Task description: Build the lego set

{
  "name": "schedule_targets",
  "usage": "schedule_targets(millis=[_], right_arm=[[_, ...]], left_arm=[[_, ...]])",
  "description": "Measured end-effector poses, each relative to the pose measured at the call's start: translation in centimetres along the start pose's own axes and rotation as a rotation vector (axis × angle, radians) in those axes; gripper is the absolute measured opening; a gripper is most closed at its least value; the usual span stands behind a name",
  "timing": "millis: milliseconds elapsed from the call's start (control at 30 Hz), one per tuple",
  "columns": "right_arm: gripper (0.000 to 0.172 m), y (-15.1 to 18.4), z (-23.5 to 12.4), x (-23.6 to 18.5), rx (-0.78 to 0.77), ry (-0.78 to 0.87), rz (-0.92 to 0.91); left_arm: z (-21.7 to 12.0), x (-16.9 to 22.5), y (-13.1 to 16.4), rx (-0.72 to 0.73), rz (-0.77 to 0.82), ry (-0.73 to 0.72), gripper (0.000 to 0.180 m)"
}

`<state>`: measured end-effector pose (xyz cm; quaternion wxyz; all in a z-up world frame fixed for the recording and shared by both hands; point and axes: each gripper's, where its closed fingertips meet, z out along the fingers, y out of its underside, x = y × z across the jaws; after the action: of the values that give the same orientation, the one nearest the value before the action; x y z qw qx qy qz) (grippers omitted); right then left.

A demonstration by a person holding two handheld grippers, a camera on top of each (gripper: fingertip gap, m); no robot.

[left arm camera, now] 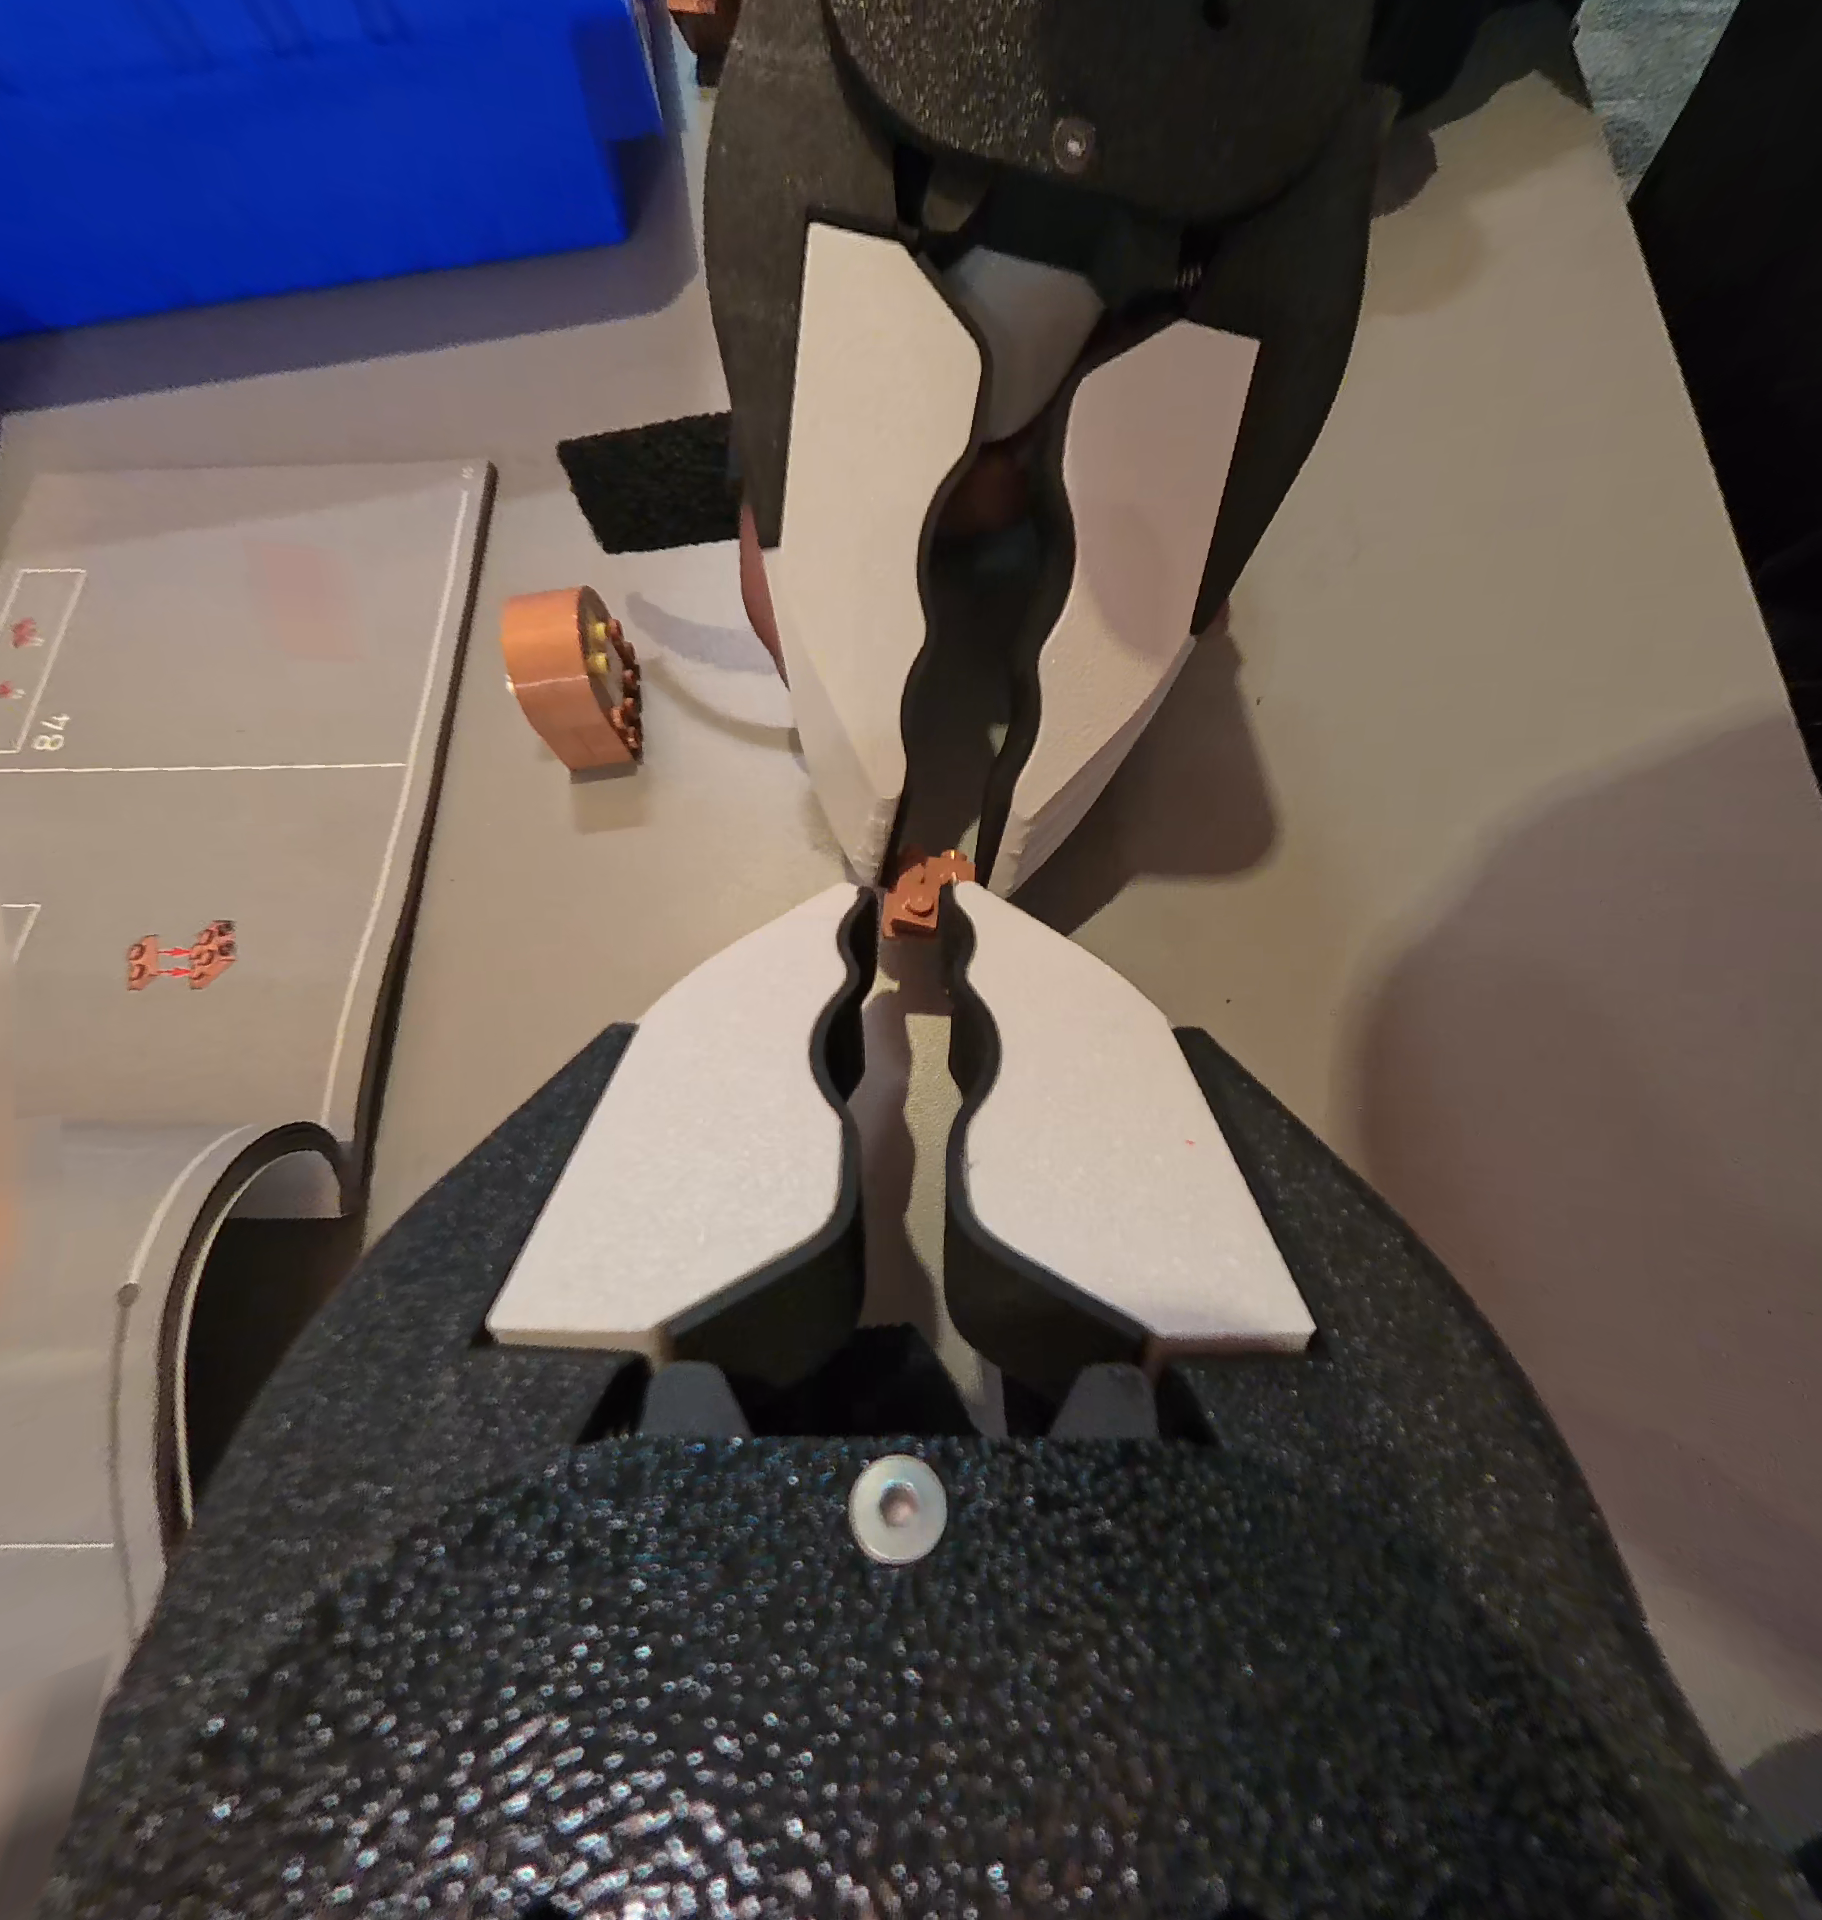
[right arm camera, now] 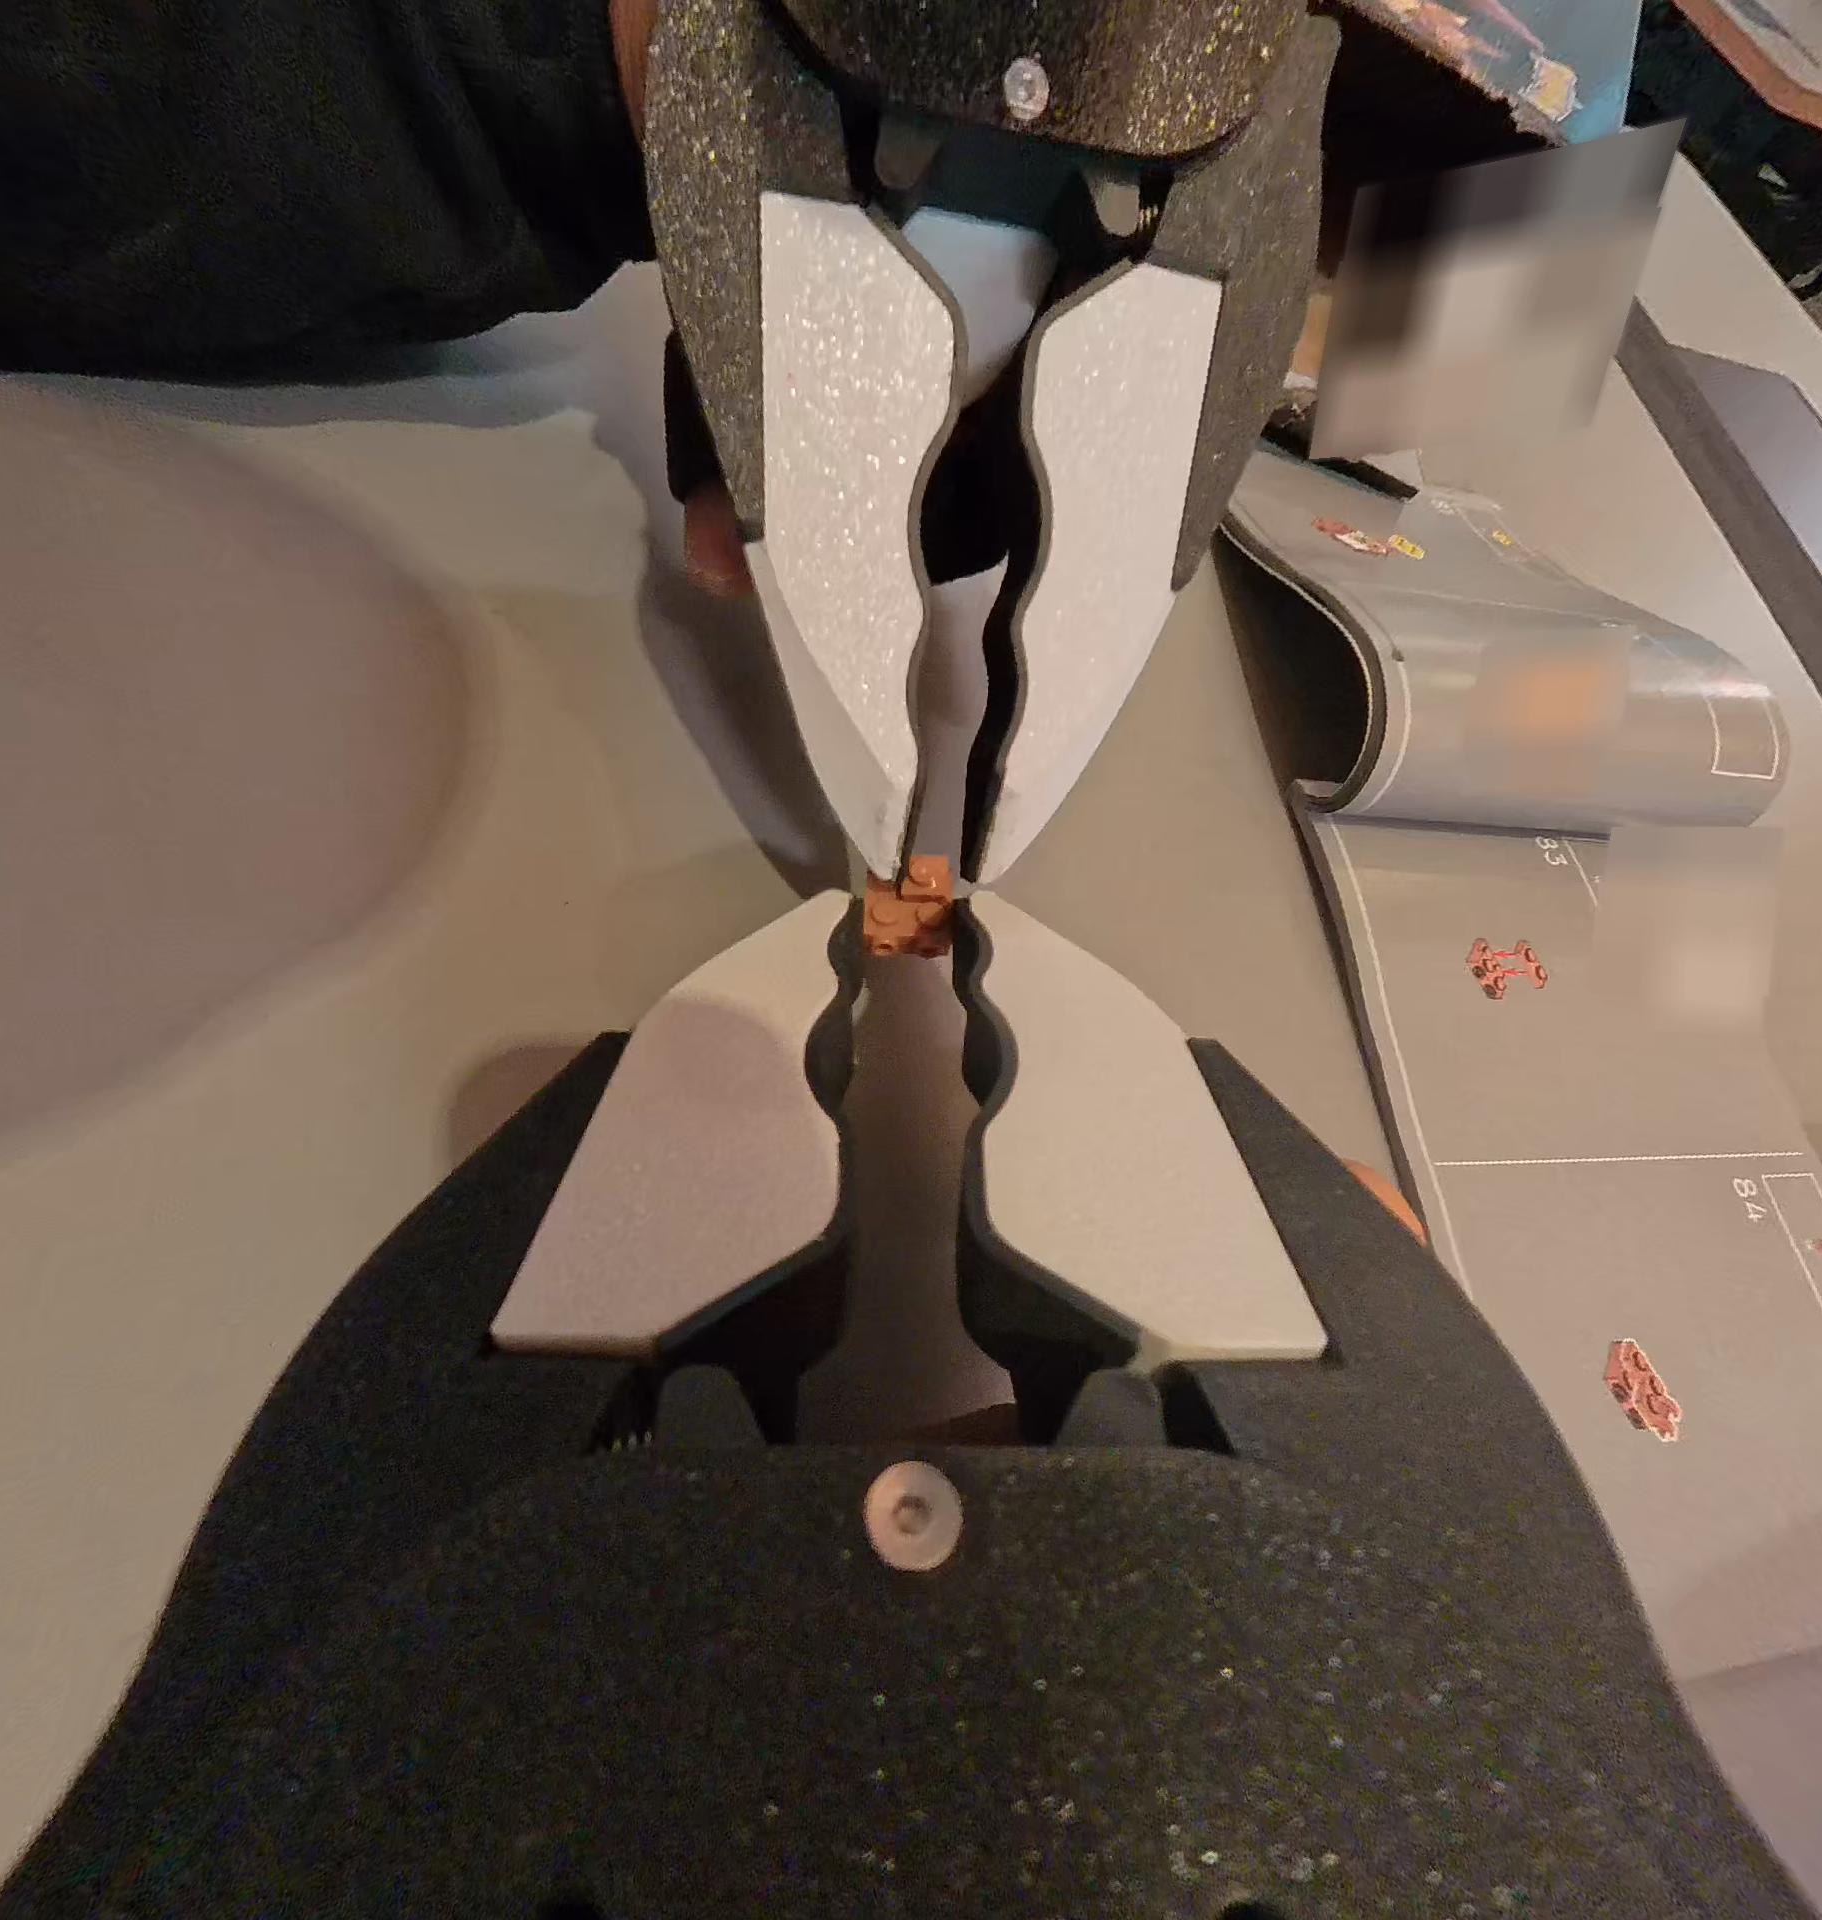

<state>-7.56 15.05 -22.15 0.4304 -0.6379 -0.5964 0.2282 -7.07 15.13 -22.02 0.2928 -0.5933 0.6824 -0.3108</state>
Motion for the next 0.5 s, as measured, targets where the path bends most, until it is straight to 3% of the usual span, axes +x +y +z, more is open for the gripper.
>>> schedule_targets(millis=[500], right_arm=[[0.016,-0.77,-0.49,0.32,0.065,0.014,0.003]], left_arm=[[-0.73,-0.26,-0.73,0.048,-0.012,-0.009,0.01]])
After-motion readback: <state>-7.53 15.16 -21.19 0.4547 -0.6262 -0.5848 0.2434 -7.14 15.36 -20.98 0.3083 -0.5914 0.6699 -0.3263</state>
